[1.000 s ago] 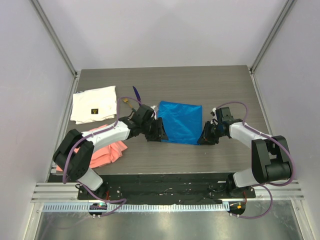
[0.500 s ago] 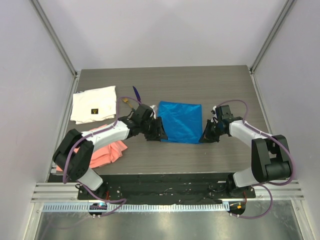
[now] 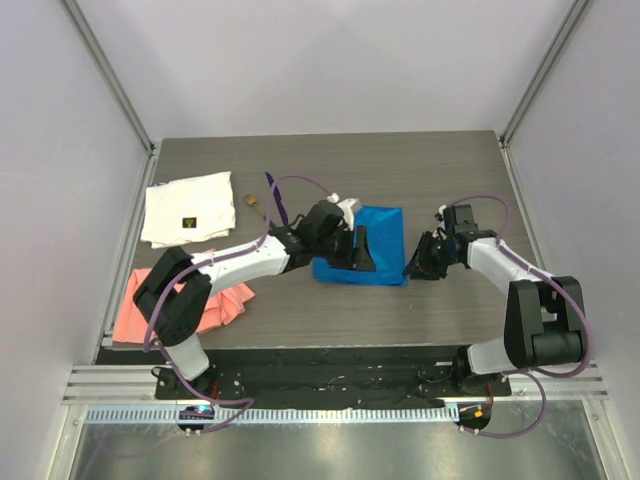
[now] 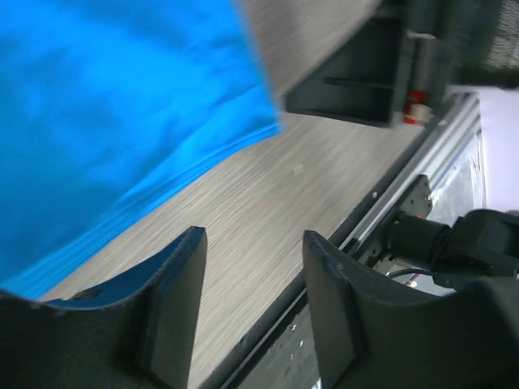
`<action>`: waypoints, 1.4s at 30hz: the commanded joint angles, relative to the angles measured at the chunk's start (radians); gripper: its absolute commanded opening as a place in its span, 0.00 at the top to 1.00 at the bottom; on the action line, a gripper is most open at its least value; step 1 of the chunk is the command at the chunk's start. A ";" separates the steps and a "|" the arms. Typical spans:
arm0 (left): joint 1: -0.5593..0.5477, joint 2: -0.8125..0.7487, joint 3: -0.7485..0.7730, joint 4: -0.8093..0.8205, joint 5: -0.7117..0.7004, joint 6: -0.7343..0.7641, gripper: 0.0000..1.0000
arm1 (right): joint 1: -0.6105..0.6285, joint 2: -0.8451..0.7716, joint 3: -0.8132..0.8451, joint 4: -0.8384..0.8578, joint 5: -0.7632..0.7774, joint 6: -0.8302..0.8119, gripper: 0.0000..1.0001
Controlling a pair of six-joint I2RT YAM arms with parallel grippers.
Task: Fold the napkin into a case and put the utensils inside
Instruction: Smooth out the lower triangle-folded napkin at the center of the board.
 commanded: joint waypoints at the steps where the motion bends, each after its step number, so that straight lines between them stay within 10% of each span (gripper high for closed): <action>1: -0.082 0.076 0.113 0.100 -0.074 0.117 0.50 | -0.074 -0.077 0.015 0.000 0.004 0.027 0.69; 9: -0.176 0.240 0.295 0.034 -0.256 0.233 0.52 | -0.177 -0.060 -0.085 0.078 -0.113 0.071 0.99; 32: -0.296 0.507 0.602 -0.218 -0.504 0.305 0.55 | -0.199 -0.049 -0.114 0.125 -0.191 0.039 0.99; 42: -0.296 0.542 0.645 -0.241 -0.456 0.307 0.74 | -0.199 -0.022 -0.140 0.158 -0.224 0.039 0.99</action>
